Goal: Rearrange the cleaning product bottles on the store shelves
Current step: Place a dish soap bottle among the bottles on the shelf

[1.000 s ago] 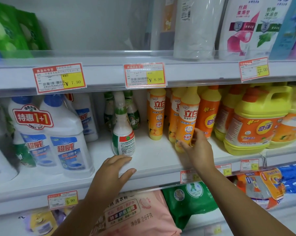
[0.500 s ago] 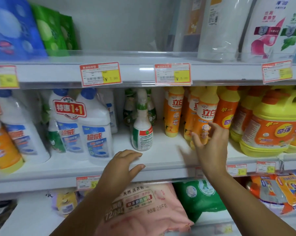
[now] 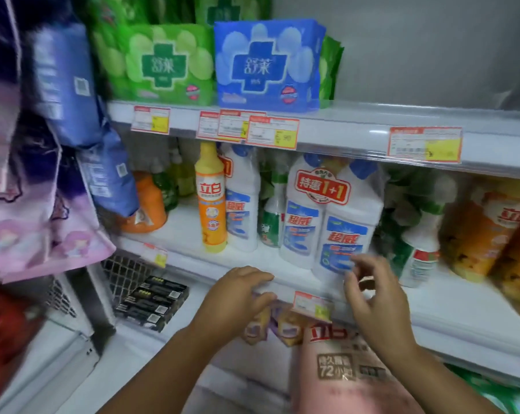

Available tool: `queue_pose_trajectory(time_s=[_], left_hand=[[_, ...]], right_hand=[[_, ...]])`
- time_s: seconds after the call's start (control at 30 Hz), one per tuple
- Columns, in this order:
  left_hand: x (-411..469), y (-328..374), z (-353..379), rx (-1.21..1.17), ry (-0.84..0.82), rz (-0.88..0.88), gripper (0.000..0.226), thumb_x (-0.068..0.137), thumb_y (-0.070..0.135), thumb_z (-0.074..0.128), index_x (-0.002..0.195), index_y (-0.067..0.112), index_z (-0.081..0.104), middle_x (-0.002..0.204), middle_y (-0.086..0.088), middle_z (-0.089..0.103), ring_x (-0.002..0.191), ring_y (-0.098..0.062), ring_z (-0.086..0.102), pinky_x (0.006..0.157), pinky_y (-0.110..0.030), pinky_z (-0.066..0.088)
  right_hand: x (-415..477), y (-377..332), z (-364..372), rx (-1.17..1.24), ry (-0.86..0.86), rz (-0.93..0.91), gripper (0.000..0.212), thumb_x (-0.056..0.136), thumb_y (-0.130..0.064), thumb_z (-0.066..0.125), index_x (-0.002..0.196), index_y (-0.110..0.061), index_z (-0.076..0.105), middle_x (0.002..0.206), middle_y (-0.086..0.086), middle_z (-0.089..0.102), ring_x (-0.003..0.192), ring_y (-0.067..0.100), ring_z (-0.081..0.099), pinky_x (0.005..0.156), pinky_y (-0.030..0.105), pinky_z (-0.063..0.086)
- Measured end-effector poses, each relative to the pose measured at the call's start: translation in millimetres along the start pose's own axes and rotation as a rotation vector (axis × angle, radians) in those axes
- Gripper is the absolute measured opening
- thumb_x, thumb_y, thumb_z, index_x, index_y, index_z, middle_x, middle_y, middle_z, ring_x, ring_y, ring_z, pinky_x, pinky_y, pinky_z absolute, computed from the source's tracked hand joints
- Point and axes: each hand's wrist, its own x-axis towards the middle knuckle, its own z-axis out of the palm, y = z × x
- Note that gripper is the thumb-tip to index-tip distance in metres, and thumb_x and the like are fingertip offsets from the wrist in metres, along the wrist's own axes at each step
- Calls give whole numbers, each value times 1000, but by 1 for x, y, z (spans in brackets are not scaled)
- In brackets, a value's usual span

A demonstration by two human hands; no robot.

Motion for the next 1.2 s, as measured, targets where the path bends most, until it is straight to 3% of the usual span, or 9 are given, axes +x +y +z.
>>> queue_pose_trajectory(time_s=[0.13,0.27,0.37,0.5,0.63,0.83,0.97,1.1,1.2], left_hand=[[-18,-45,-27,5,50,-105,40,84,41,62,120,25,62,121,6,60,114,-14,51,94,-21,36],[-26,-75,-43,22,102,-165,37,83,37,65,118,26,62,116,6,62,104,-13,54,85,-13,34],[-29,-93,-49,20,134,-184,36,82,35,68,117,24,64,113,7,63,104,-10,55,87,-10,33],[-33,-109,-55,18,150,-192,37,82,38,67,116,25,64,114,7,63,105,-10,56,90,-18,40],[-39,-121,-60,-3,144,-223,51,74,58,53,115,29,62,108,12,63,94,-7,58,87,-28,47],[-48,-136,-64,22,158,-273,39,82,41,66,119,32,60,115,12,61,107,-8,53,91,-24,43],[-46,-135,-66,8,143,-286,40,83,40,64,122,30,58,120,11,59,111,-8,50,92,-20,39],[-38,-126,-64,-2,153,-264,40,84,38,64,123,29,58,123,11,56,113,-6,49,90,-14,34],[-29,-112,-61,-13,152,-240,40,84,37,65,122,28,59,122,11,57,111,-7,50,90,-16,35]], right_hand=[[3,-31,72,146,-219,58,32,89,-17,61,111,-37,51,102,-17,60,85,6,62,73,36,54],[36,-68,137,206,-393,49,50,89,-28,62,135,-28,42,129,-7,55,110,8,56,94,33,49],[63,-92,177,239,-365,84,63,82,-36,69,137,-28,39,134,-6,53,117,8,52,98,34,46],[82,-111,212,127,-210,176,72,75,-47,70,136,-30,35,129,-5,54,112,16,56,84,38,50],[86,-122,224,-9,-82,218,72,75,-48,72,135,-28,37,126,-2,49,108,20,57,77,37,46],[92,-122,231,-96,-44,274,63,74,-49,72,124,-20,47,118,3,47,104,24,57,73,37,43],[91,-117,226,18,-58,280,58,72,-48,73,118,-21,49,117,-1,54,99,20,59,75,33,43],[81,-112,202,208,-97,261,55,70,-38,77,113,-24,47,107,-9,65,95,14,64,84,42,53],[65,-109,164,332,-152,245,62,70,-29,80,122,-23,46,113,-13,61,101,4,61,90,33,52]])
